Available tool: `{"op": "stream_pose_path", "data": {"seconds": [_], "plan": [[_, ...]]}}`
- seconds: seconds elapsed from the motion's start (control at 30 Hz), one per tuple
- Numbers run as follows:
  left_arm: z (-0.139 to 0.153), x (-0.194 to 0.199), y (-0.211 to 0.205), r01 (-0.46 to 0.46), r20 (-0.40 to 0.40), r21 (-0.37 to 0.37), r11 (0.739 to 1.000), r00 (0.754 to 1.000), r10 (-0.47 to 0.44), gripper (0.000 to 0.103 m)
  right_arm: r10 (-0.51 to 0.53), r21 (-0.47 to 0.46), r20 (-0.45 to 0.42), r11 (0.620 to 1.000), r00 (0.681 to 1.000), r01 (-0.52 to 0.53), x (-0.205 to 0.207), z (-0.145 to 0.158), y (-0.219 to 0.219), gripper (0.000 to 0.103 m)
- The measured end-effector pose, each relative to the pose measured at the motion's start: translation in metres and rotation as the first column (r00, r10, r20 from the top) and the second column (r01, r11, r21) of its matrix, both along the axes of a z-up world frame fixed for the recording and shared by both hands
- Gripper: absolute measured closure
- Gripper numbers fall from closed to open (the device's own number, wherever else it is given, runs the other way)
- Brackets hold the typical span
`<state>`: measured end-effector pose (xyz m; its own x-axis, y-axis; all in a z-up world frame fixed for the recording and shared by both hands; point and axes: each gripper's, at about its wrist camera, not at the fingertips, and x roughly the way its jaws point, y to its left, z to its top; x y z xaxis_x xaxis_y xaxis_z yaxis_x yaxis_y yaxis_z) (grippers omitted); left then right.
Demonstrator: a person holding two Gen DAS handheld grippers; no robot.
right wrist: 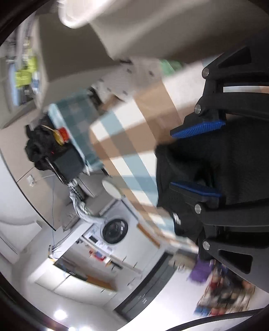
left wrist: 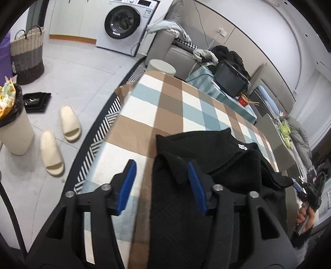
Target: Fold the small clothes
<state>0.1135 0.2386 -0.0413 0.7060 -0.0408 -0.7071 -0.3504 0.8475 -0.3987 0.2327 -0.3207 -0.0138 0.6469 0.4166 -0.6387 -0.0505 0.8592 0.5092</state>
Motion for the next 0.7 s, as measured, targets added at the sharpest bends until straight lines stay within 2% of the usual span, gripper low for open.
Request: {"op": "stream_pose_path", "data": {"seconds": [0.13, 0.23, 0.3, 0.37, 0.47, 0.57, 0.67, 0.7], "plan": [[0.001, -0.008, 0.008, -0.021, -0.019, 0.016, 1.000, 1.000, 0.021, 0.047, 0.073, -0.121, -0.027, 0.990, 0.997, -0.075, 0.005, -0.003, 0.006, 0.058], [-0.003, -0.014, 0.012, -0.036, -0.036, 0.025, 0.999, 0.999, 0.037, 0.047, 0.144, -0.298, -0.050, 0.942, 0.988, -0.152, 0.002, -0.011, 0.017, 0.058], [-0.004, -0.018, 0.012, -0.031, -0.044, 0.040, 0.999, 0.998, 0.033, 0.047, 0.178, -0.351, -0.057, 0.917, 0.982, -0.186, -0.003, -0.017, 0.020, 0.057], [-0.006, -0.017, 0.010, -0.023, -0.050, 0.053, 0.998, 0.998, 0.026, 0.047, 0.215, -0.402, -0.074, 0.887, 0.974, -0.227, -0.005, -0.023, 0.025, 0.051], [-0.009, -0.014, 0.006, -0.016, -0.058, 0.047, 0.999, 0.998, 0.019, 0.047, 0.251, -0.436, -0.083, 0.861, 0.964, -0.262, -0.004, -0.030, 0.032, 0.050], [-0.010, -0.005, -0.001, 0.003, -0.055, 0.046, 0.999, 0.998, -0.001, 0.047, 0.237, -0.459, -0.073, 0.854, 0.969, -0.244, 0.004, -0.033, 0.041, 0.050], [-0.014, 0.005, -0.009, 0.019, -0.064, 0.041, 0.999, 0.998, -0.017, 0.047, 0.194, -0.411, -0.030, 0.892, 0.980, -0.189, 0.020, -0.031, 0.050, 0.050], [-0.014, 0.008, -0.012, 0.024, -0.068, 0.040, 0.999, 0.997, -0.022, 0.047, 0.146, -0.381, -0.033, 0.913, 0.989, -0.148, 0.028, -0.031, 0.050, 0.050]]}}
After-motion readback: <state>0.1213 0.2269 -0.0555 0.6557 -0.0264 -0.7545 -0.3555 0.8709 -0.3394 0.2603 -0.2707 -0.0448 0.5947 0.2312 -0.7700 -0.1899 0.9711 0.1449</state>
